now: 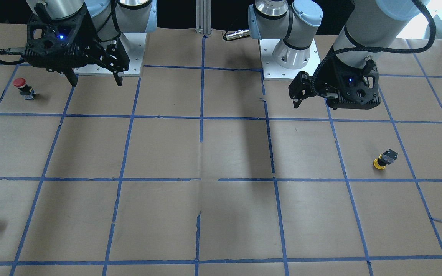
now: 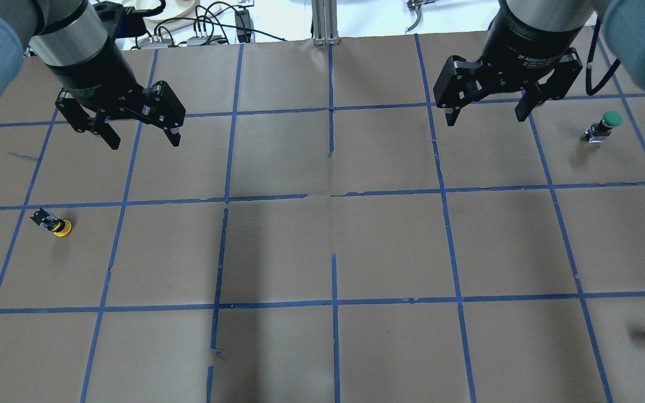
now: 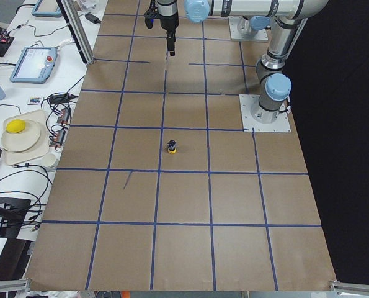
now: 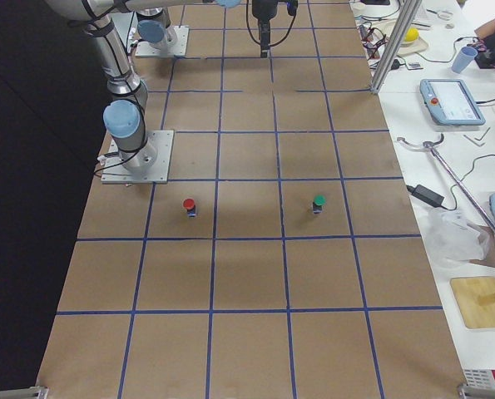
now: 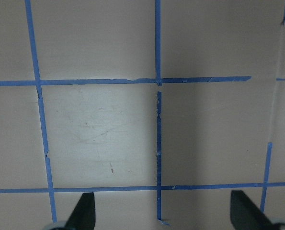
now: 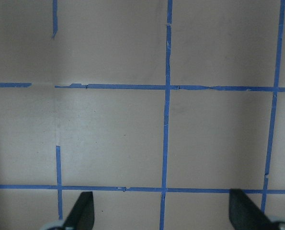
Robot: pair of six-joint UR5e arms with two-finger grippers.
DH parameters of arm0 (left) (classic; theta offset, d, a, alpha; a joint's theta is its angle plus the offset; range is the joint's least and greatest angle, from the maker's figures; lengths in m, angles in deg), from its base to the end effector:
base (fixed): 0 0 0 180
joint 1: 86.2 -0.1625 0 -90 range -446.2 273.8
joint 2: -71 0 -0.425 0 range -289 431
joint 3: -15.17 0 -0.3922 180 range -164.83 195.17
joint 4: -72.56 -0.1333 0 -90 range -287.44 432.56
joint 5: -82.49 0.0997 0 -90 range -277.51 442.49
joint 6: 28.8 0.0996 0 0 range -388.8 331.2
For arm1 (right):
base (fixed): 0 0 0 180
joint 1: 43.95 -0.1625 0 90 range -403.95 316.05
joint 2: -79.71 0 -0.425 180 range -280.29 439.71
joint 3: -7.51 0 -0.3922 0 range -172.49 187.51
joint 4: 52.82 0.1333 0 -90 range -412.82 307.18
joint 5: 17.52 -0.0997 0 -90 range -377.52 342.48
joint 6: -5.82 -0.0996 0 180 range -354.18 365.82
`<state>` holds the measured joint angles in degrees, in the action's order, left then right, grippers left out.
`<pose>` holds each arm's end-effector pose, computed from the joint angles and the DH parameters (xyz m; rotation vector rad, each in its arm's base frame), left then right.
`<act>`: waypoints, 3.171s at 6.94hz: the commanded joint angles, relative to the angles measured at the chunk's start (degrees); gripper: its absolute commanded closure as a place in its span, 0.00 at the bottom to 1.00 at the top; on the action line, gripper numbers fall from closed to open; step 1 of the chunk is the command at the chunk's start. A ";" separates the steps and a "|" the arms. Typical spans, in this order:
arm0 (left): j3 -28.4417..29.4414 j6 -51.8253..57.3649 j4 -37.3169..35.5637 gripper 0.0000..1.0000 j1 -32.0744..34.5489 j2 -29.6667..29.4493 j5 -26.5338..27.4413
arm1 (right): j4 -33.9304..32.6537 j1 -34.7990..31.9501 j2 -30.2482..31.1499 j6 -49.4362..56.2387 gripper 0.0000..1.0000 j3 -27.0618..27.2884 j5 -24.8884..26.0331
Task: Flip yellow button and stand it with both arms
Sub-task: 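Move the left gripper down toward the yellow button lying on its side, then lower the left gripper over the yellow button and close on its base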
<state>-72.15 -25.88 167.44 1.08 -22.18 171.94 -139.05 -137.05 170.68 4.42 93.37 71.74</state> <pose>-0.1101 -0.5115 0.4749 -0.0047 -3.1240 -0.1459 0.1606 -0.4775 0.5251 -0.0466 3.1272 -0.0358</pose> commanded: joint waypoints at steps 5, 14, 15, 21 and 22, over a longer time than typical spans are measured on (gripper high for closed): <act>-4.95 24.85 -2.49 0.00 -11.02 -1.65 3.99 | -0.08 -0.15 0.00 -0.27 0.00 0.01 -0.13; -14.20 71.52 -29.58 0.01 -36.73 -16.76 2.49 | -0.34 -0.24 -0.18 -0.62 0.00 -0.08 -0.13; -14.20 70.74 -29.58 0.01 -36.65 -17.30 2.32 | -0.52 0.02 0.00 -0.62 0.00 -0.08 0.21; -19.03 64.92 -35.55 0.27 -36.12 -17.21 2.49 | -0.18 -0.24 -0.27 -0.62 0.00 0.10 1.00; -18.94 64.75 -35.90 0.44 -36.12 -16.87 2.49 | -0.08 -0.24 -0.35 -0.62 0.00 0.18 0.83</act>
<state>-91.11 38.96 132.24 -35.05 -39.16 174.50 -139.33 -137.26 170.36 3.82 93.46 72.53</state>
